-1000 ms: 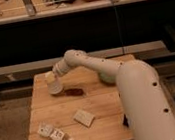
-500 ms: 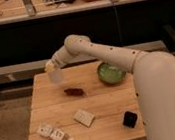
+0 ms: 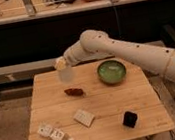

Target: Place the ceramic cup over the eraser

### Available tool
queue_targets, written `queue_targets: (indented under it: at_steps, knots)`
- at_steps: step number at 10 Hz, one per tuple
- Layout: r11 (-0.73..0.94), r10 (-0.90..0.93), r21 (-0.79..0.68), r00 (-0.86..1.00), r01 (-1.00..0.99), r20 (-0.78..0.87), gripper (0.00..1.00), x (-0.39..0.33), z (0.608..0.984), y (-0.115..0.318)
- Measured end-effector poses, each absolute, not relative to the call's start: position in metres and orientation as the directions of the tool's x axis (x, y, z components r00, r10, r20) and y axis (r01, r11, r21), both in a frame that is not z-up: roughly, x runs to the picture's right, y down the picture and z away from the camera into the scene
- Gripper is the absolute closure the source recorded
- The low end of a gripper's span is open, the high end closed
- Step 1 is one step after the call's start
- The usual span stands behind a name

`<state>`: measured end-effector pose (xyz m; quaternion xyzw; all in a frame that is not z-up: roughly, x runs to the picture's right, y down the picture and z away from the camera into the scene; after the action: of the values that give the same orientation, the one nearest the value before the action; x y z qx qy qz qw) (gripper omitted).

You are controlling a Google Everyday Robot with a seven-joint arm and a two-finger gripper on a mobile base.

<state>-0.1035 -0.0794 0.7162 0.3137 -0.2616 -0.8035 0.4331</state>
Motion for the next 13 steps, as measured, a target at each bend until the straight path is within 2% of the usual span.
queue_targets:
  at_steps: [3,9,11,13]
  knots:
    - [-0.462,-0.882,0.661,-0.387,0.591,-0.27,1.0,-0.067,0.704,-0.077]
    - [-0.461,-0.882,0.651,-0.393,0.603,-0.261,1.0,-0.06,0.706,-0.078]
    - [-0.447,-0.891,0.604,-0.388,0.66,-0.234,1.0,-0.023,0.703,-0.087]
    - [-0.402,-0.916,0.516,-0.342,0.756,-0.211,1.0,0.029,0.679,-0.097]
